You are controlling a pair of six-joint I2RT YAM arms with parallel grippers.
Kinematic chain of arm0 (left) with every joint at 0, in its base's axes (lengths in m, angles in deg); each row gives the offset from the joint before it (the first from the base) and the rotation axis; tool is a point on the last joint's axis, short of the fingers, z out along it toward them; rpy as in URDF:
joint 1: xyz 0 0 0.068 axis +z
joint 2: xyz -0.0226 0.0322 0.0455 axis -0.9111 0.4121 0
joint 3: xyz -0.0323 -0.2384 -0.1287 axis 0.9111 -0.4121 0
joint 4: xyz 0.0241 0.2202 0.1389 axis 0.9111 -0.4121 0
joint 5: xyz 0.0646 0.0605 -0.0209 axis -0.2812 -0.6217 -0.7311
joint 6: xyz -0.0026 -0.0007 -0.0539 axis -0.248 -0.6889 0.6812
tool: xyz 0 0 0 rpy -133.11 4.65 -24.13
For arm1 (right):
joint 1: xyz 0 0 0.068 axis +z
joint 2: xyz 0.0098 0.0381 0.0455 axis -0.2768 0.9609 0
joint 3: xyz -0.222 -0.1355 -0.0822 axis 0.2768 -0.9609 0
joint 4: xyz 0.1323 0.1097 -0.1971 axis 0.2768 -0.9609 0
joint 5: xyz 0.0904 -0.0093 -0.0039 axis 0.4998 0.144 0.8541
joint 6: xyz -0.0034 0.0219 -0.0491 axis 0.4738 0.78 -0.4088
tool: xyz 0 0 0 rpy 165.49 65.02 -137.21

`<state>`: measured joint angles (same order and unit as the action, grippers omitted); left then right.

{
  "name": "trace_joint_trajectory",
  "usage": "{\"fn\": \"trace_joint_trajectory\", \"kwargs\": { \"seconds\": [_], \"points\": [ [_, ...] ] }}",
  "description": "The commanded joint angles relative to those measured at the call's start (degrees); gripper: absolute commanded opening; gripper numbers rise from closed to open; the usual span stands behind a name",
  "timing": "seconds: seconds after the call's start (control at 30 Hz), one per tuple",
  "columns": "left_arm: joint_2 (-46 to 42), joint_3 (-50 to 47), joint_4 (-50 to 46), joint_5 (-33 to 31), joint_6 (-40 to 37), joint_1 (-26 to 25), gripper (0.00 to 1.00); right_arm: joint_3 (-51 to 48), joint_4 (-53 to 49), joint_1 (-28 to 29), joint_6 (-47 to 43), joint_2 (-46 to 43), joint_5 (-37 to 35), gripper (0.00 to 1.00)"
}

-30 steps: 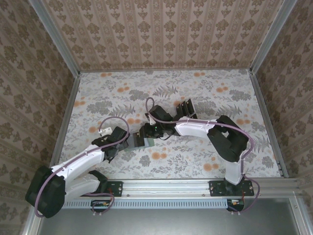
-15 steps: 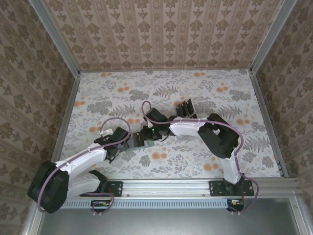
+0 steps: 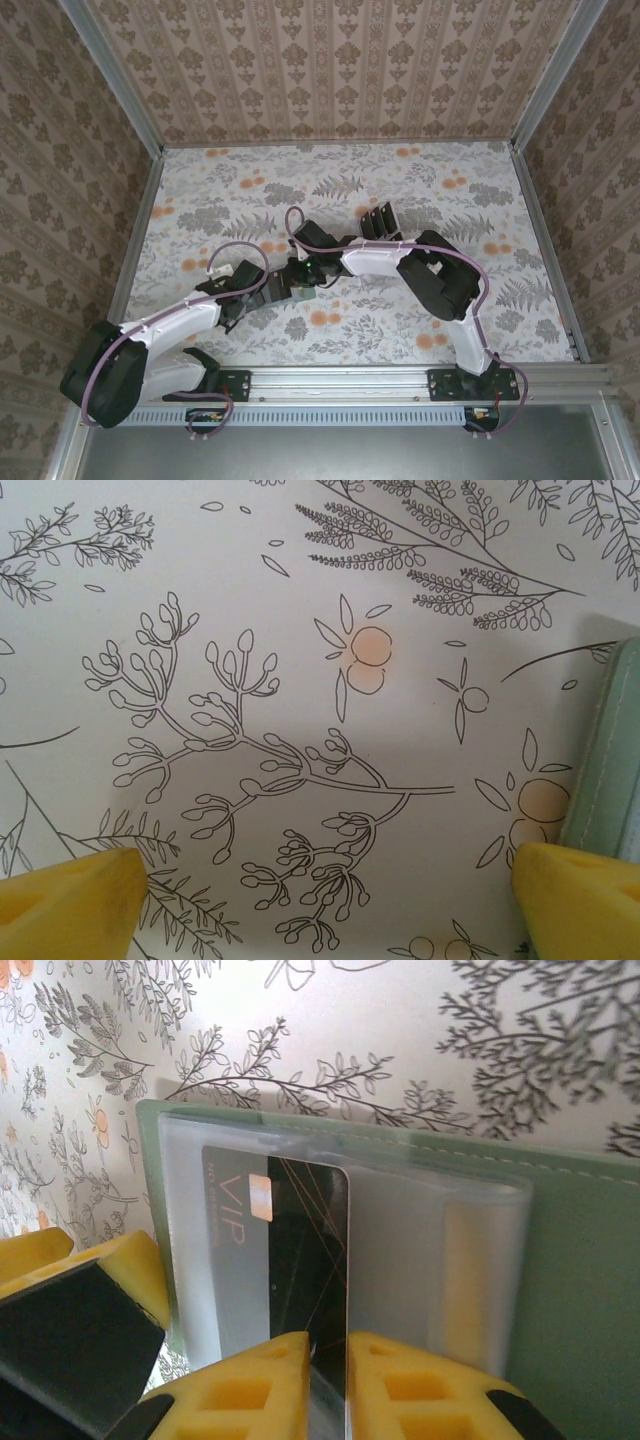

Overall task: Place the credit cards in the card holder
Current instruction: Insert the credit card into the card slot.

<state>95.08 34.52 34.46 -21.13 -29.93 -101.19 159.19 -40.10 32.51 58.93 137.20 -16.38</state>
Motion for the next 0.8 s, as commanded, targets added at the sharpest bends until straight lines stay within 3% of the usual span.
{"fn": "trace_joint_trajectory", "kwargs": {
  "seconds": [0.0, 0.3, 0.5, 0.77],
  "points": [
    [0.2, -0.9, 0.1, 0.5, 0.5, 0.5, 0.97, 2.6, -0.5, 1.2, 0.2, 1.9, 2.1, 0.19],
    [-0.2, -1.0, 0.1, 0.6, 0.4, 0.5, 0.97, 6.2, -2.4, 2.7, -0.4, 3.9, 4.0, 0.17],
    [-0.5, -0.8, -0.1, 0.5, -0.1, 0.5, 0.97, 4.3, -2.0, 2.5, -1.3, 1.6, 3.4, 0.43],
    [-0.4, 0.0, -0.2, 0.5, -1.2, 0.5, 0.97, -3.6, 2.4, 0.3, -0.2, -2.5, 2.3, 0.47]
  ]
}}
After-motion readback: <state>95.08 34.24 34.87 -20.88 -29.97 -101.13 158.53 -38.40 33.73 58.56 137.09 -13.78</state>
